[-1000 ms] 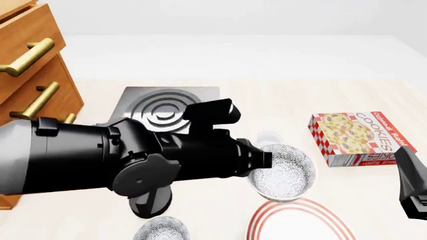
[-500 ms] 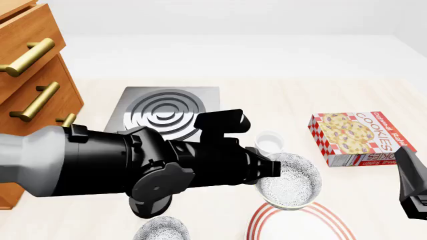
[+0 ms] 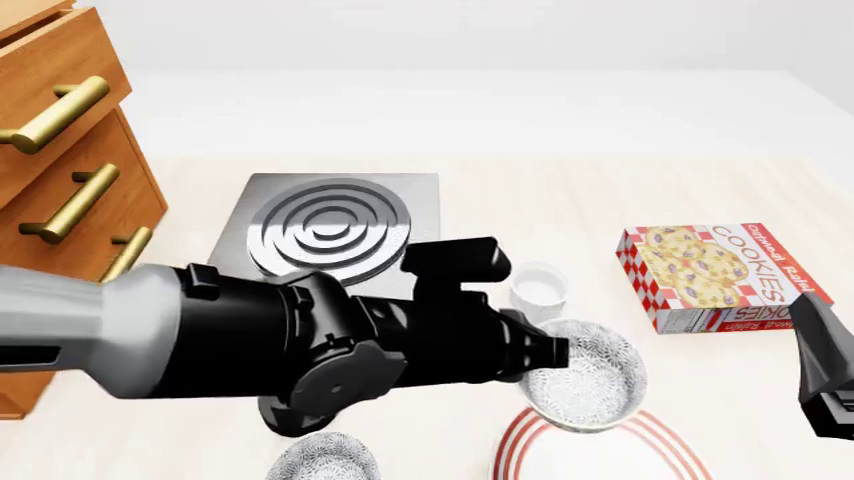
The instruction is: Pick the akita bowl on the wooden cabinet and place it on the plate.
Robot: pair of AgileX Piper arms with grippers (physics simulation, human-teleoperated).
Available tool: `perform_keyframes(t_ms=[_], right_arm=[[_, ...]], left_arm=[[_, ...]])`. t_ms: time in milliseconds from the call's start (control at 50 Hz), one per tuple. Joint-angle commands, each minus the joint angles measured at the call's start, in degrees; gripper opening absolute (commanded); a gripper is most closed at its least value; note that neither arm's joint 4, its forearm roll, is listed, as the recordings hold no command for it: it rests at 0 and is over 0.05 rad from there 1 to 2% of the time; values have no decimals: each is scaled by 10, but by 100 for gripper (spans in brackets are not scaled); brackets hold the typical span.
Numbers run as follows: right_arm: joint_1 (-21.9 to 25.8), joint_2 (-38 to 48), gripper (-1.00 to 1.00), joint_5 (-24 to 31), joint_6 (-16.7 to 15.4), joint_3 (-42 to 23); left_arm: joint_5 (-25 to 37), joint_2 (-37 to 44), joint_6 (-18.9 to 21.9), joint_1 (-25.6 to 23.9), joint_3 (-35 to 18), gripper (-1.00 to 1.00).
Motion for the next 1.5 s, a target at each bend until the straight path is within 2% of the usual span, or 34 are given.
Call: perform_keyframes(t_ms=[20,1500], right_arm=[[0,-1,100,1,0,0],[0,0,100,0,0,0]], left_arm=[[-12,13,-5,-6,-4,-100],[-46,76,-26,-26,-17,-100]])
